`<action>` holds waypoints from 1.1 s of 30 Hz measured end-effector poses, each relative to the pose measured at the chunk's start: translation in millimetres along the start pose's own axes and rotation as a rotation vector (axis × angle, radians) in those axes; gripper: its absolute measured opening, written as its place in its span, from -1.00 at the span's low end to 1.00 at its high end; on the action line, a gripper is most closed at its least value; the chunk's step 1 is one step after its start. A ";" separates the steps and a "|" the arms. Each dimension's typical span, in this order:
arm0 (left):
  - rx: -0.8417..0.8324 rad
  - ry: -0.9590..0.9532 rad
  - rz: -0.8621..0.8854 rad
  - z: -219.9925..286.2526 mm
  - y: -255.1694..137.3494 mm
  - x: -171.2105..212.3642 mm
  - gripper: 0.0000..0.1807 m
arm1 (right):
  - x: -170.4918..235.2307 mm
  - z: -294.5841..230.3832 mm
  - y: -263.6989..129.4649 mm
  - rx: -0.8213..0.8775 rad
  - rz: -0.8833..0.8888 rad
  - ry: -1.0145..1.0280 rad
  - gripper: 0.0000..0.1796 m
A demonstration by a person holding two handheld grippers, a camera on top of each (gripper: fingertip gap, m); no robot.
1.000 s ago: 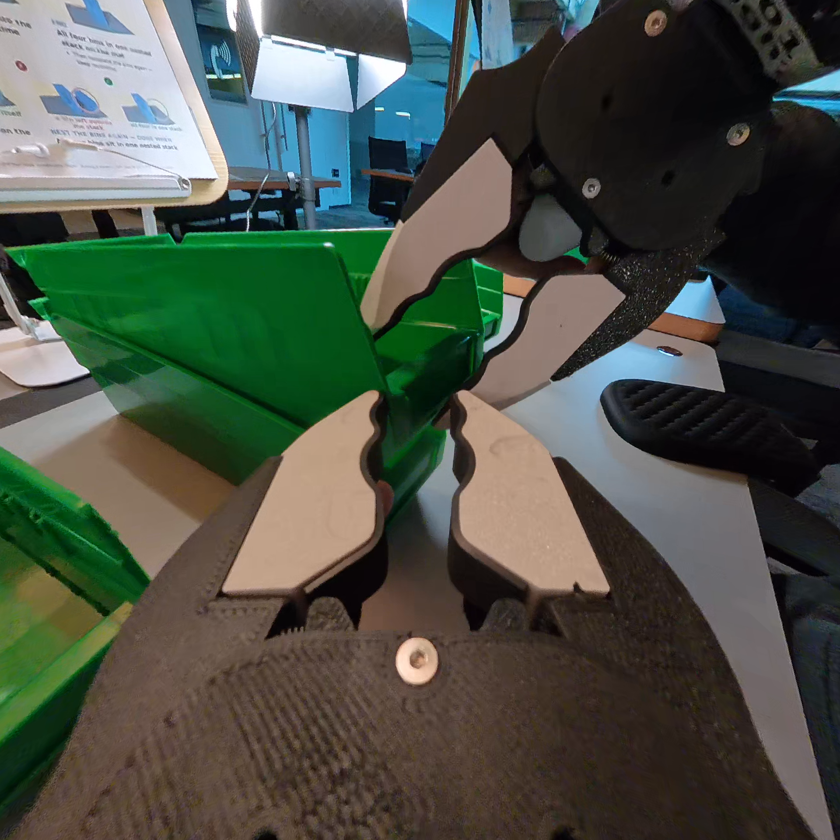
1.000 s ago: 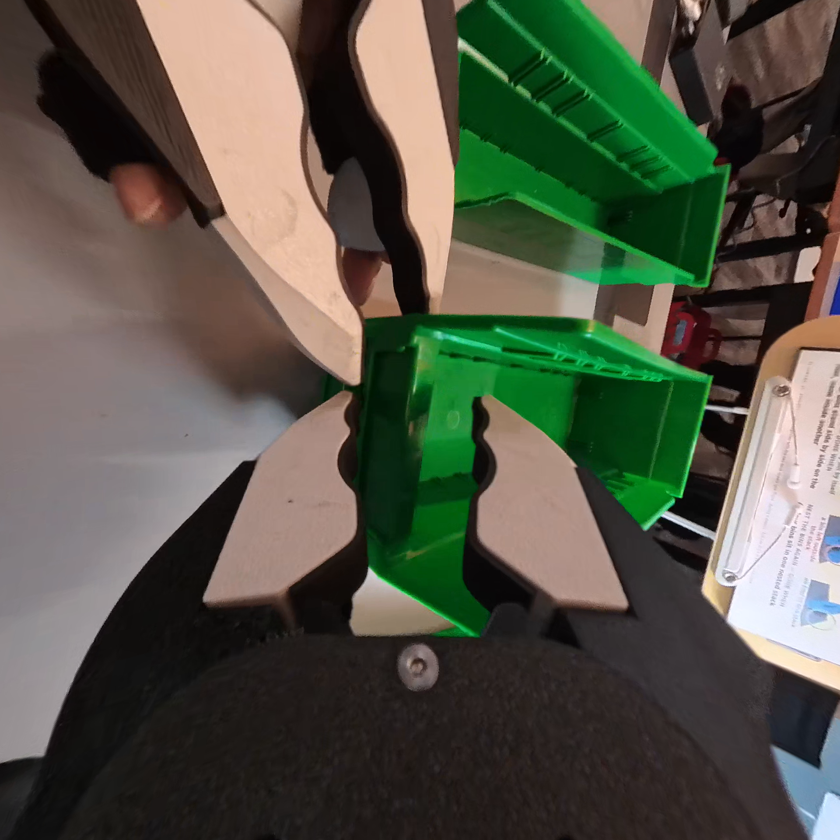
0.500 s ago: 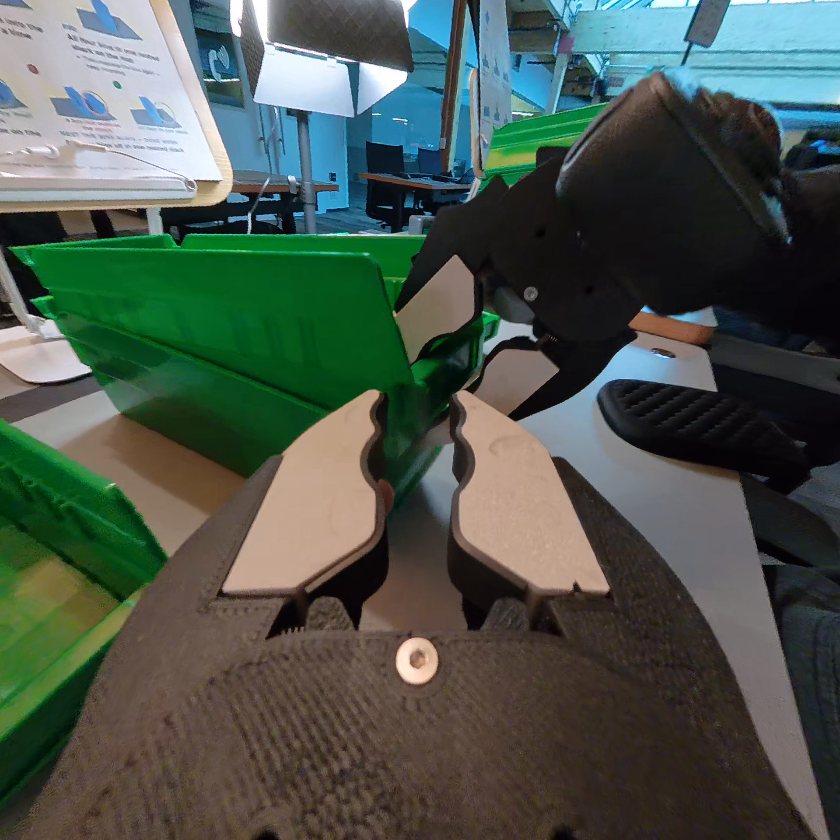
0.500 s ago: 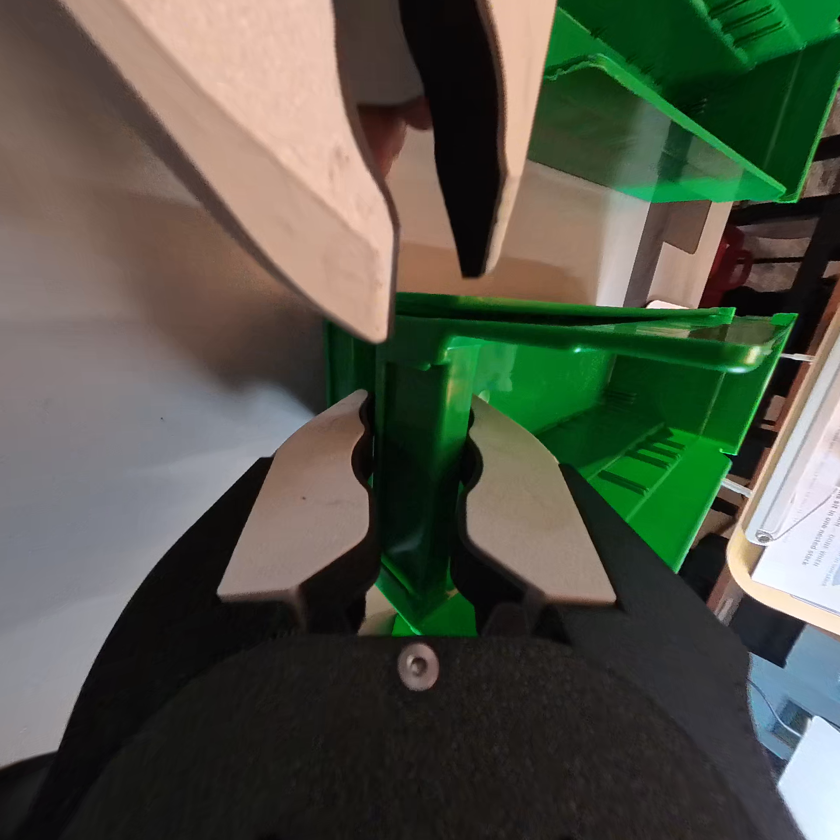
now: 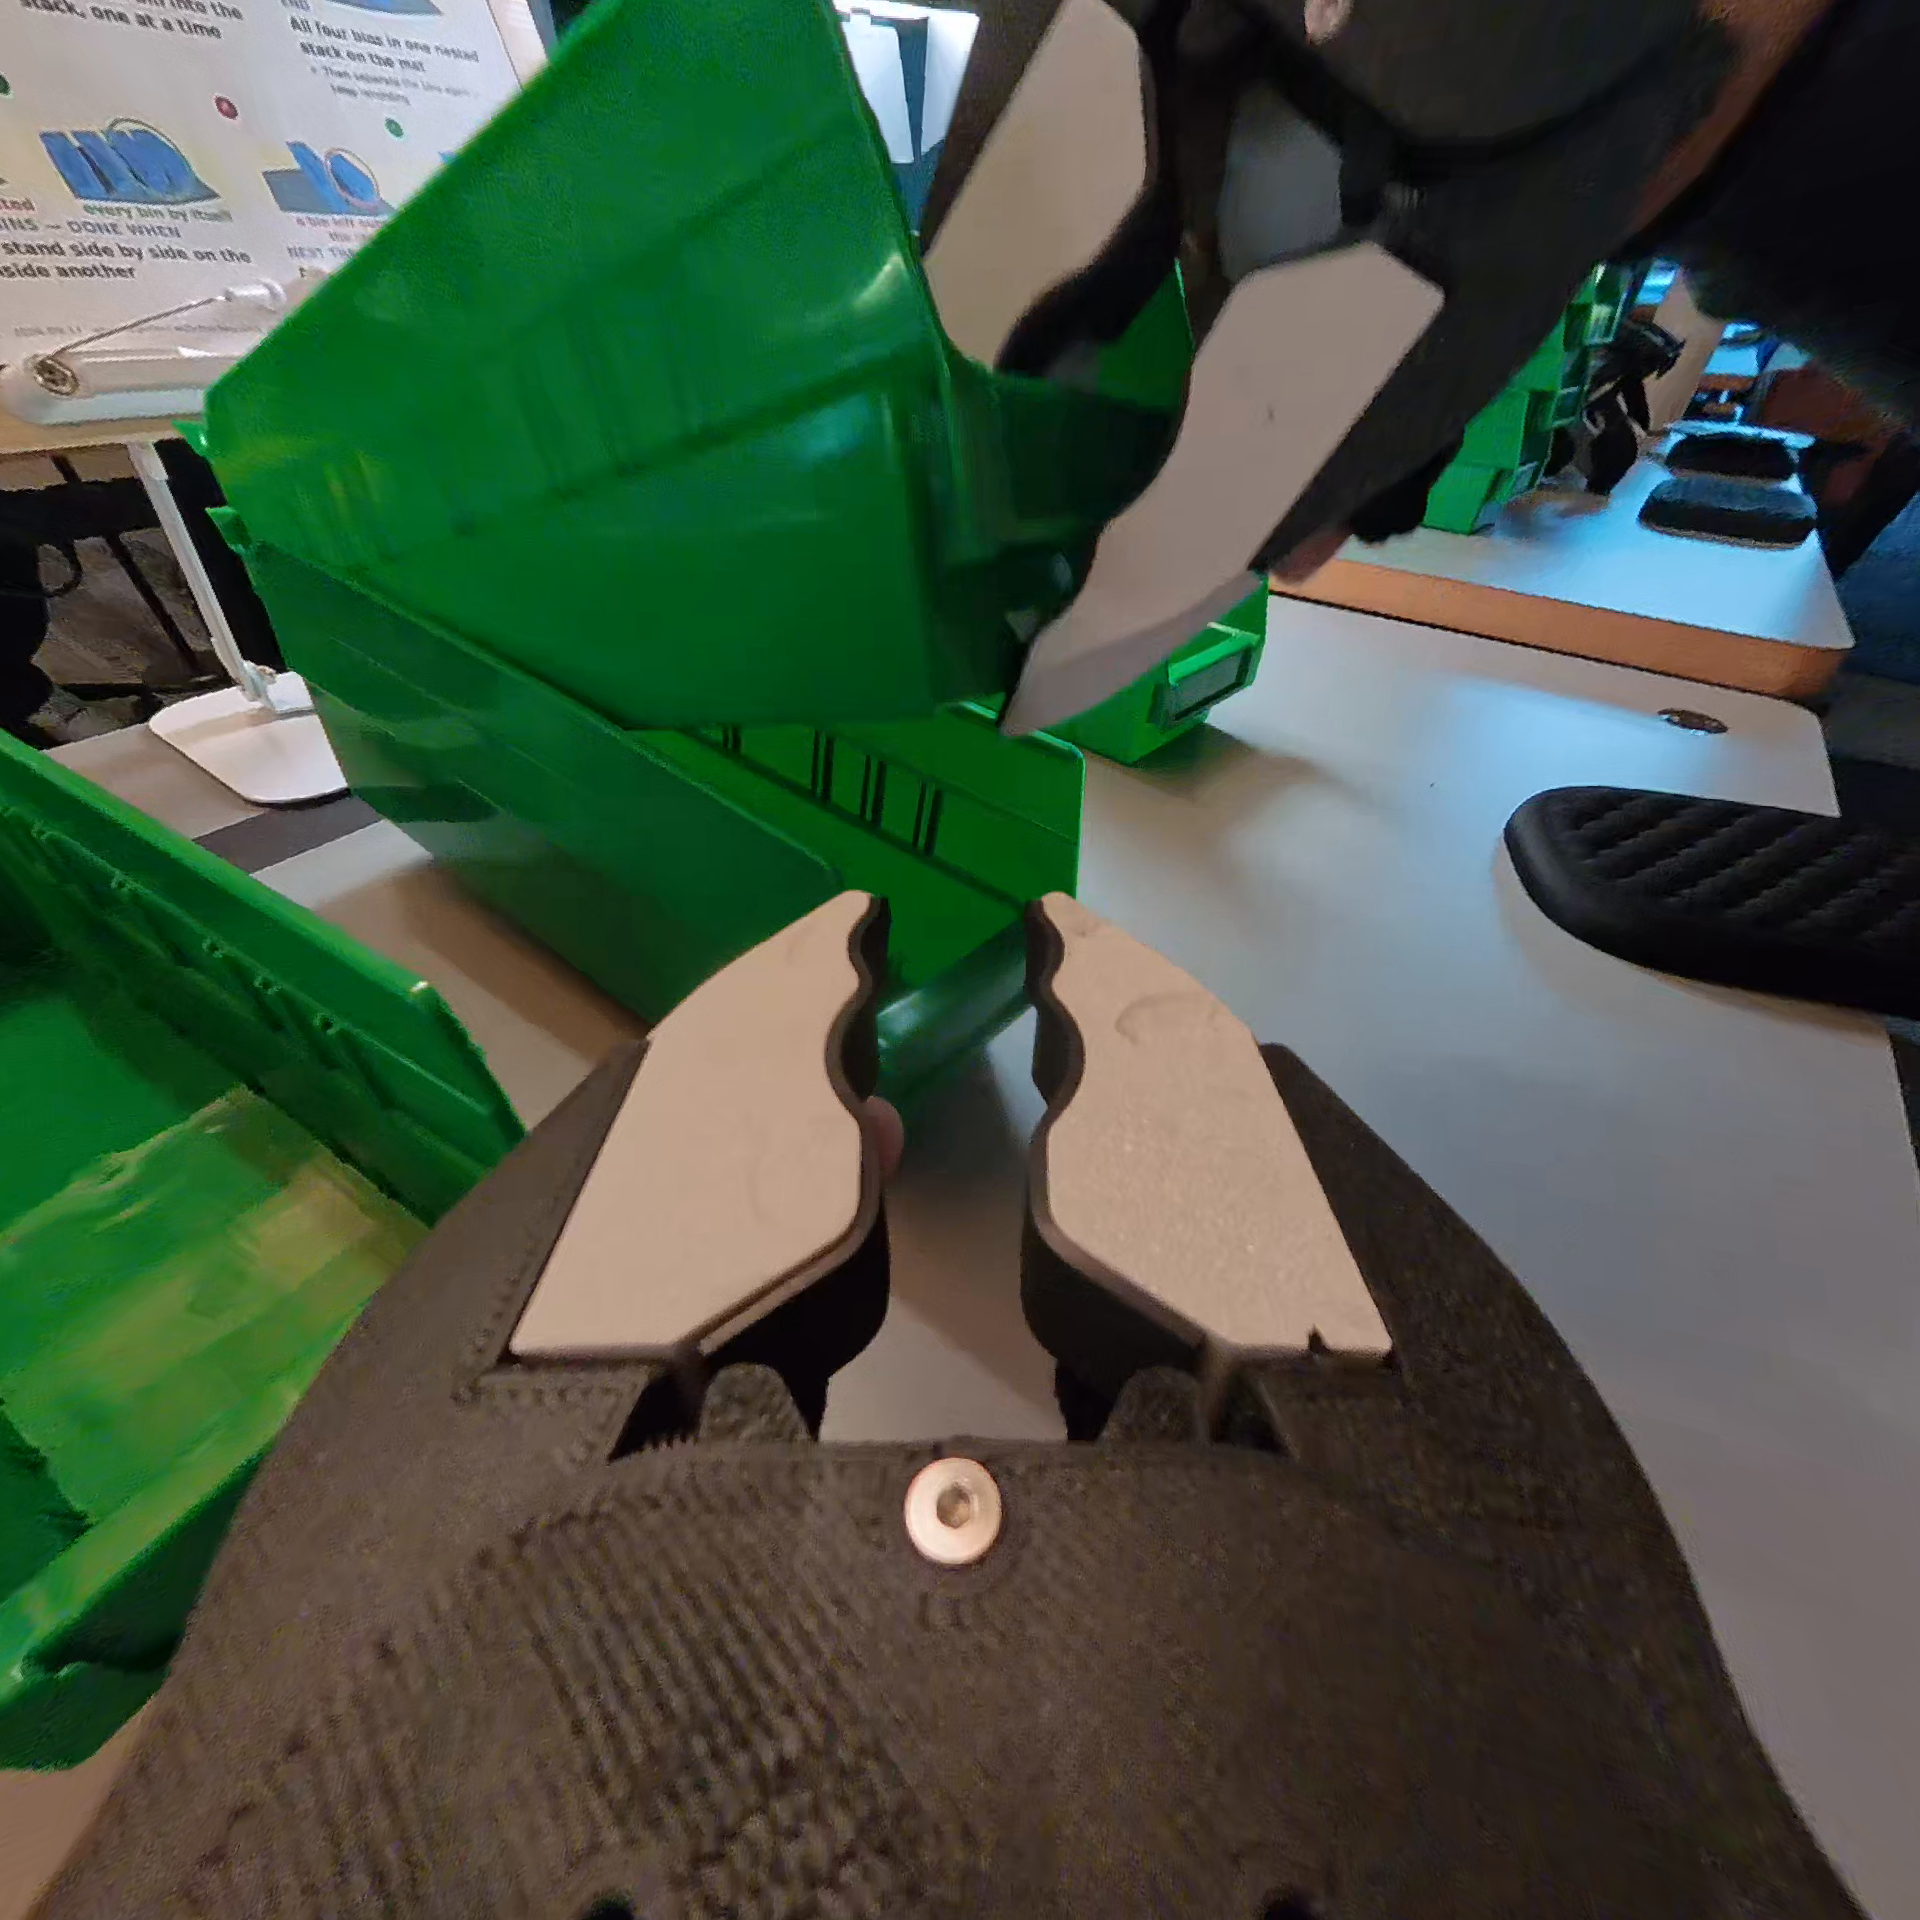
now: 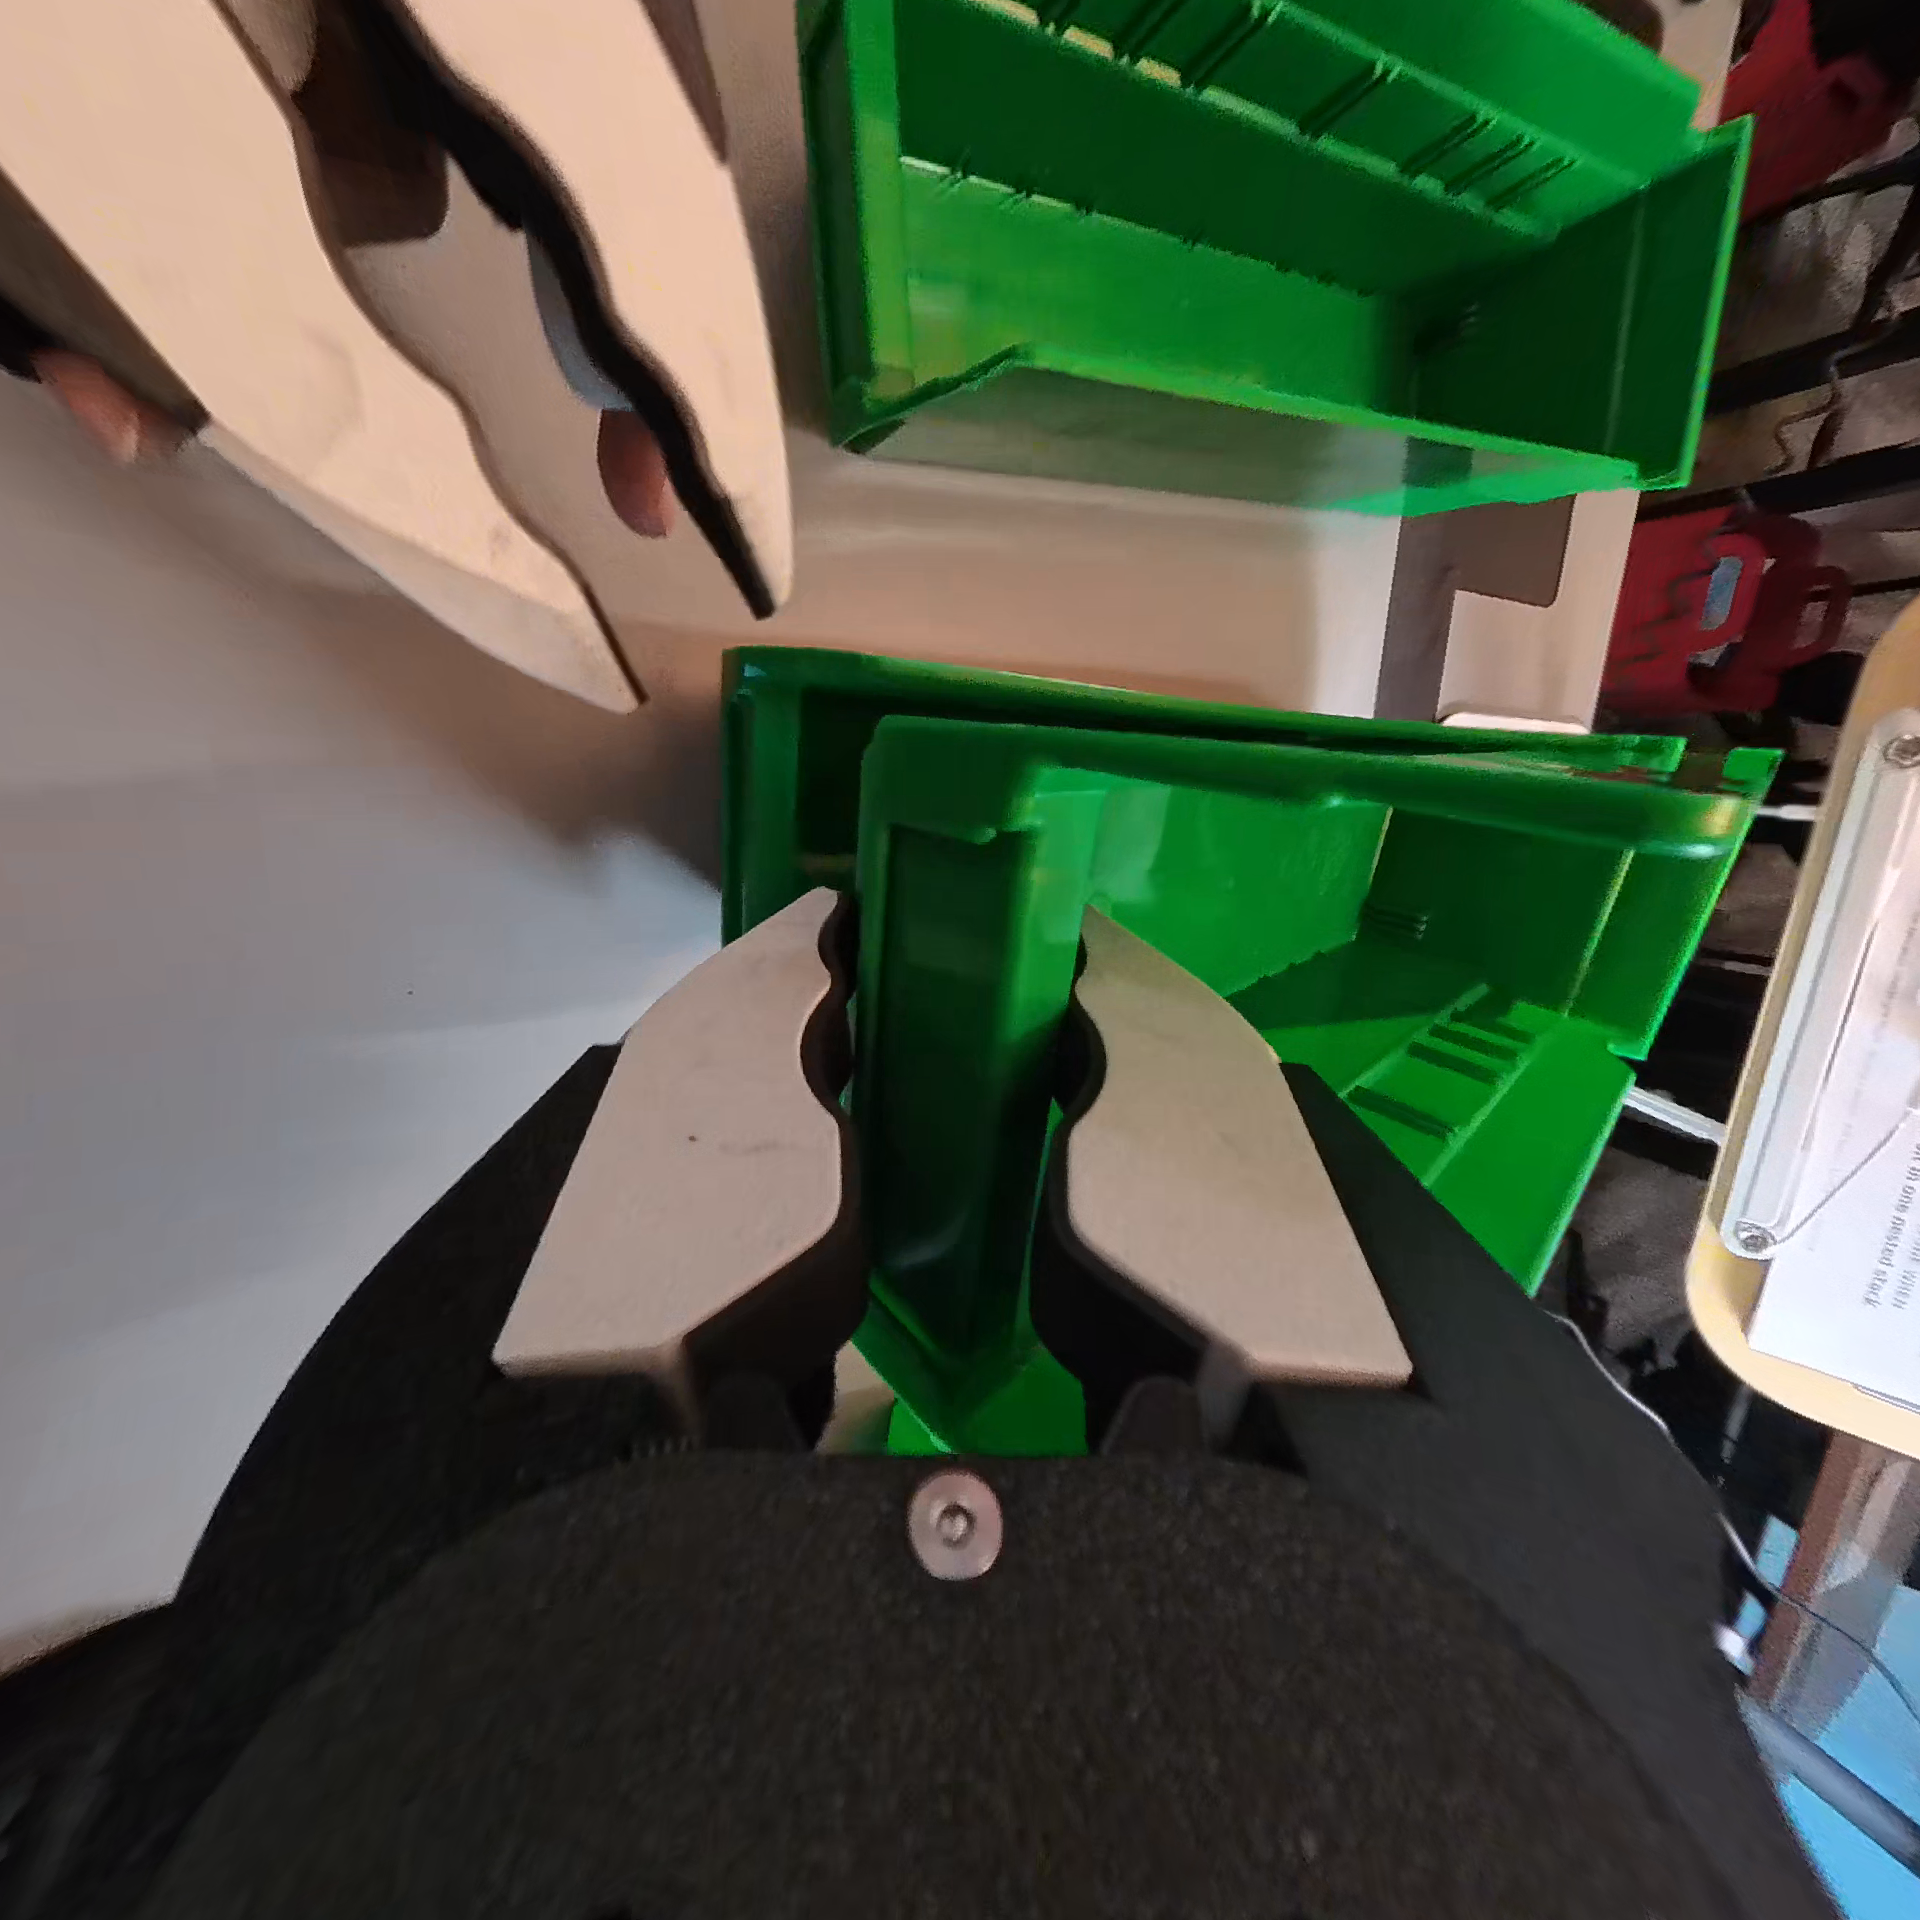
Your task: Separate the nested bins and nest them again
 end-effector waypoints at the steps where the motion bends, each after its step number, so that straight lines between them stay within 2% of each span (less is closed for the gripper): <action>1: -0.003 0.007 -0.005 0.3 0.3 0.5 -0.72 | -1.6 2.8 -2.1 -0.004 0.003 0.001 -0.61; 10: -0.031 0.001 -0.053 -4.0 2.5 5.9 -0.74 | -8.5 12.2 -17.0 -0.087 0.029 -0.025 -0.61; 15: -0.086 0.026 -0.097 -6.6 5.6 10.8 -0.82 | -12.9 5.6 -22.6 -0.117 0.052 -0.054 -0.60; 33: -0.219 0.084 -0.162 -9.4 14.9 15.5 -0.83 | -25.9 -18.8 -24.2 -0.052 0.002 -0.189 -0.60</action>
Point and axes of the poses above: each gripper's, where its closed fingertips meet, y out along the fingers, x out of its underside, z = x × y across the jaws, the point moved 9 cm from there along -y, back along the fingers, and after that the axes turned 2 degrees about y, right-handed, at the moved point
